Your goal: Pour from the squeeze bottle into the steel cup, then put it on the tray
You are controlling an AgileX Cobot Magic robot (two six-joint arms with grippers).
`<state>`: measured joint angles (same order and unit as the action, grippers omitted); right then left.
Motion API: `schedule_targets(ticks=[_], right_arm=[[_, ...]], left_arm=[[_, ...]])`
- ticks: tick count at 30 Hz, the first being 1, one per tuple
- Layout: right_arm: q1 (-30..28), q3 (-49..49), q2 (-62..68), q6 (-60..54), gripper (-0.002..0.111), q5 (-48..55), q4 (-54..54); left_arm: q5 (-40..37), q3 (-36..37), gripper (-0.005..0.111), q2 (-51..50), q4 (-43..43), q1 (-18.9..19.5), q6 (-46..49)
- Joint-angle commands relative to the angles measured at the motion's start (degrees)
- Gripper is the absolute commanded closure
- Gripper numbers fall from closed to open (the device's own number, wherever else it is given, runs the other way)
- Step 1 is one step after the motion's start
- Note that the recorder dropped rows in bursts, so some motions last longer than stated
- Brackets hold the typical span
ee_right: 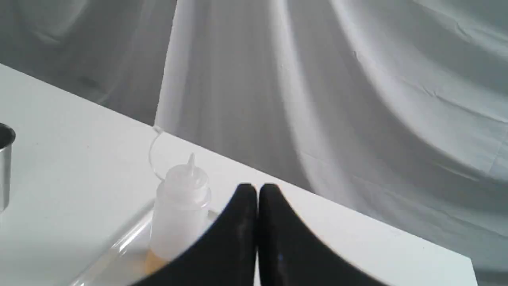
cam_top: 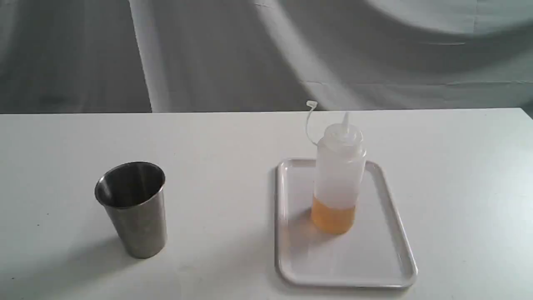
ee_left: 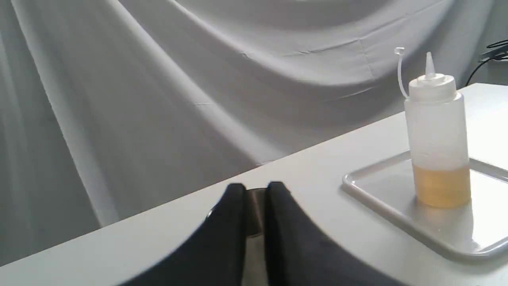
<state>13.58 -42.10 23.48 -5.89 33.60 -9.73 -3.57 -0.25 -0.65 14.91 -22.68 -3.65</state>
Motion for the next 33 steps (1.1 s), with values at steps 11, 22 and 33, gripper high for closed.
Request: schedule_targets(ticks=[11,22,33], right_arm=[[-0.33,-0.03,-0.29,-0.17,0.108,0.00,1.30],[-0.33,-0.03,-0.57,-1.81,0.108,0.00,3.26],[-9.24,5.76,-4.93,-0.83,0.108,-12.47,17.23]], left_arm=[[0.16,0.25,0.098,-0.18,-0.14,0.11,-0.18],[0.16,0.25,0.098,-0.18,-0.14,0.11,-0.18],[0.16,0.25,0.098,-0.18,-0.14,0.11,-0.18]])
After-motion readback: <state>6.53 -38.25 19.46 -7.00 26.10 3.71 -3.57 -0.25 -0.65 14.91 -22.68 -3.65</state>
